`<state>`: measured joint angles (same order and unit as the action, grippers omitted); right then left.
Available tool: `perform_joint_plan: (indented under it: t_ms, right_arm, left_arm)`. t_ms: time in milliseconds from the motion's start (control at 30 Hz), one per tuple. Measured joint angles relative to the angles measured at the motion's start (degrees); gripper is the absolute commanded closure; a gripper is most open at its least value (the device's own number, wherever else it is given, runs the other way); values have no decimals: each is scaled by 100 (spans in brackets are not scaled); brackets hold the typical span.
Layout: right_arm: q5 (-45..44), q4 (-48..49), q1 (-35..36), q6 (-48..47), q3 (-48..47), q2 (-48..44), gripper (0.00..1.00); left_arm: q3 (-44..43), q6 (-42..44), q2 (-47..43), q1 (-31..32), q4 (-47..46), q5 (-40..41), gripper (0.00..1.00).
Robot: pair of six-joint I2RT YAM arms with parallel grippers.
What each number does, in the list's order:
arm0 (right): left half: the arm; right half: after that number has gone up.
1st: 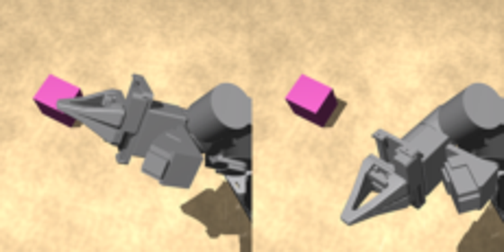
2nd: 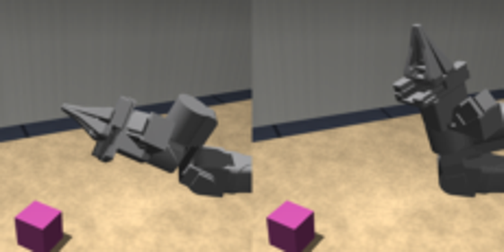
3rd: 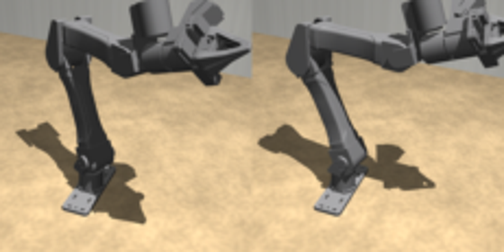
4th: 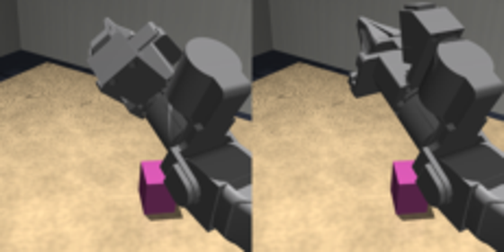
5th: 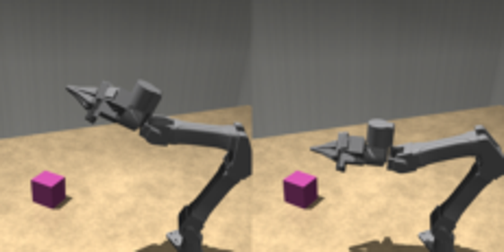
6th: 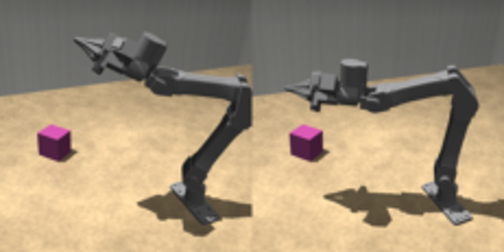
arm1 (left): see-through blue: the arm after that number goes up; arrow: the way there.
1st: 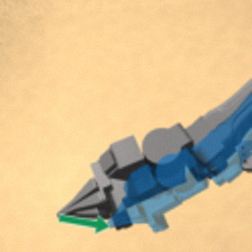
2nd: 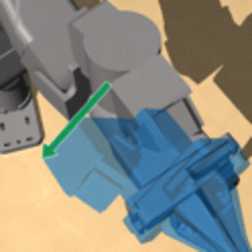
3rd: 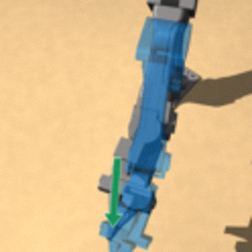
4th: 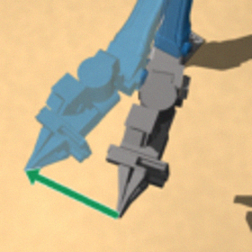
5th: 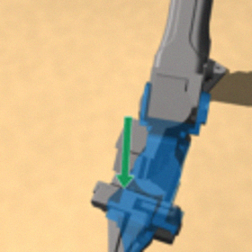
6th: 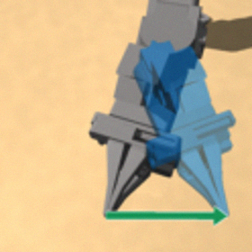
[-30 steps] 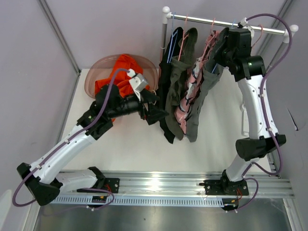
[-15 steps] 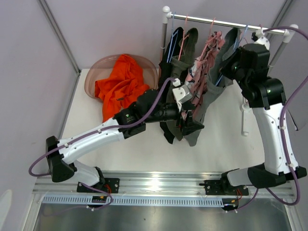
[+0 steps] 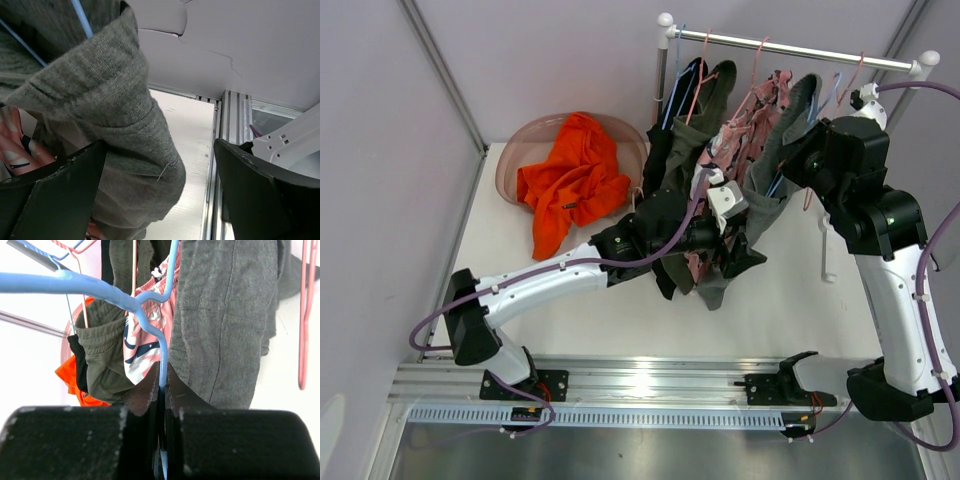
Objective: Remove the shorts from the hanger
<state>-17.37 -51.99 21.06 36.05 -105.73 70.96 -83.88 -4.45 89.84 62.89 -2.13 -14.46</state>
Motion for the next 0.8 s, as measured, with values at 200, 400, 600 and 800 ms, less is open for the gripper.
perform_joint_plan:
  t_ms: [200,400,600,800]
  right_arm:
    - [-20,-24,0,35,-2,-13,100]
    - [-245,-42,-15,146,-2,-37,100]
    - [-319,-140,0,173,-24,-37,100]
    - [164,-796,122,280,-439,258,100]
  left_arm:
    - [72,57,26,-2,-175,146,69]
    - [173,44,59,-28,-225,638,100]
    - [551,-28,-20,0,-752,704,100]
    - [1690,-219,-815,111,-1547,979,98]
